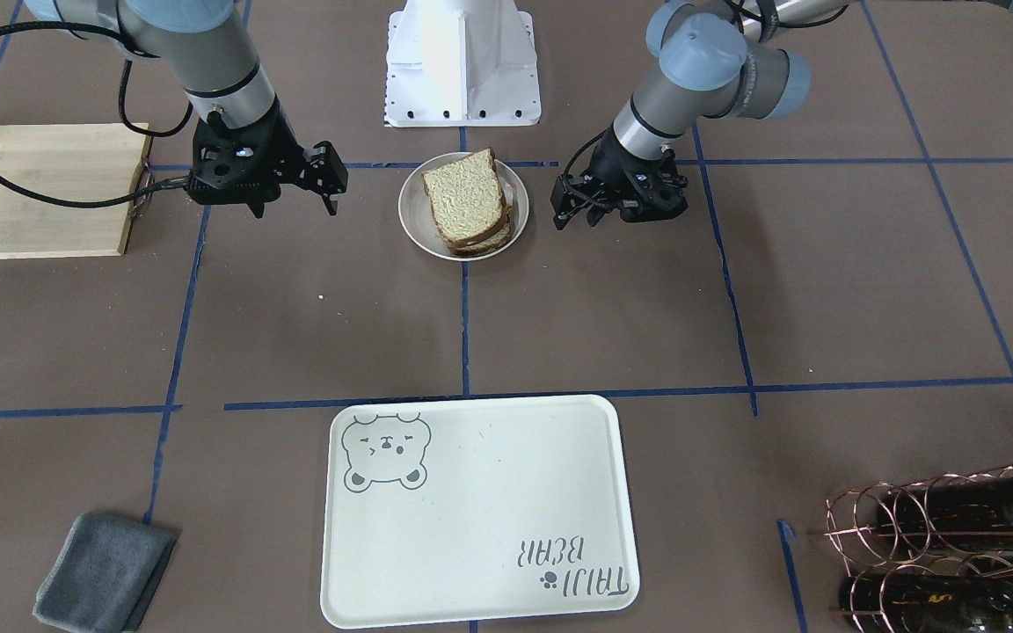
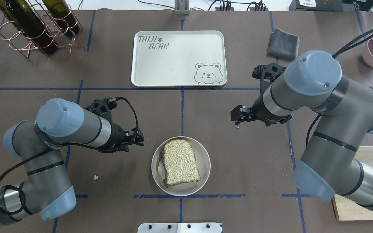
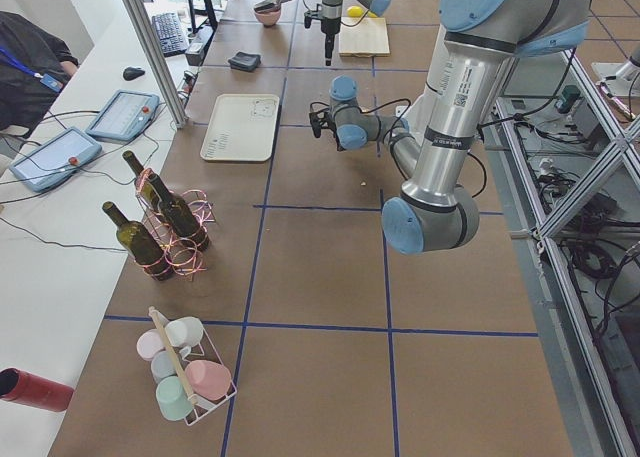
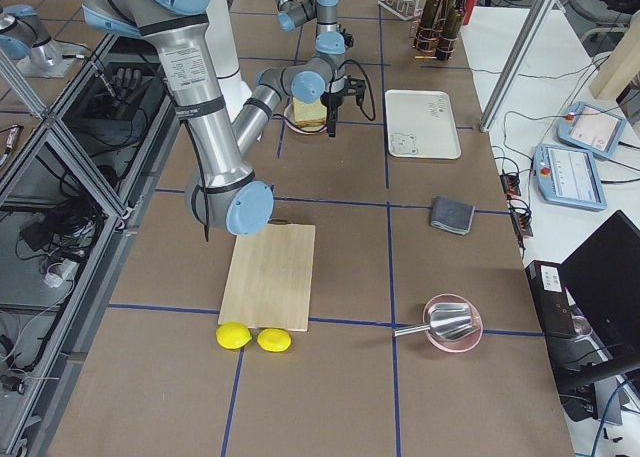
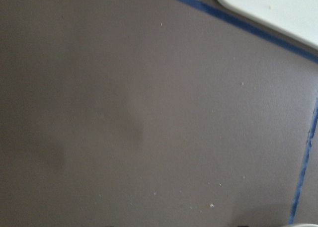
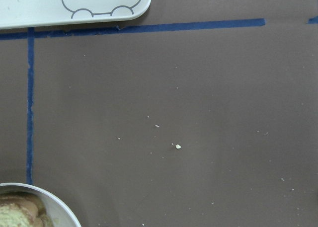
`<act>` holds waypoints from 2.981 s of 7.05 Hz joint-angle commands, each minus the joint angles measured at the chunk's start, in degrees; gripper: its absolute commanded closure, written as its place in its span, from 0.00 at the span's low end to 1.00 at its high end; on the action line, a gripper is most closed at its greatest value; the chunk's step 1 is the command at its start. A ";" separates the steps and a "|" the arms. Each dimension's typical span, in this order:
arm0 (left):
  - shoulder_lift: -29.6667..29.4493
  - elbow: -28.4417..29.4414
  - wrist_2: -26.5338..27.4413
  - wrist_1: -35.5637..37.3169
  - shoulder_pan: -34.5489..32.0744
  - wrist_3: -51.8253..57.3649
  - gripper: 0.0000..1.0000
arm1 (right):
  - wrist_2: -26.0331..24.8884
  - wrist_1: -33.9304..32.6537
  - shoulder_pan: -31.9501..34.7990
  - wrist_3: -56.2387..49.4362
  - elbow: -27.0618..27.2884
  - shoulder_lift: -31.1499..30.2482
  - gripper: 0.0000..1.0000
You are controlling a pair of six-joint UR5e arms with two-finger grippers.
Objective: Make sandwich and place on tray
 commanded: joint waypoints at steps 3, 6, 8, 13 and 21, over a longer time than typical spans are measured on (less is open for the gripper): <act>-1.65 0.50 3.14 1.86 5.90 -2.50 0.50 | 4.10 -1.06 4.78 -6.16 0.25 -2.23 0.00; -2.88 1.55 5.51 1.95 8.54 -2.67 0.51 | 6.13 -1.06 6.99 -6.33 0.25 -2.85 0.00; -3.76 2.43 5.52 1.95 9.50 -3.63 0.54 | 6.13 -0.98 6.99 -7.12 0.34 -3.46 0.00; -4.81 3.40 5.60 1.86 9.77 -5.13 1.00 | 6.13 -0.98 7.60 -7.13 1.91 -5.39 0.00; -3.67 1.82 -0.35 -14.93 5.31 -12.43 1.00 | 7.18 -1.06 21.63 -37.56 1.31 -18.64 0.00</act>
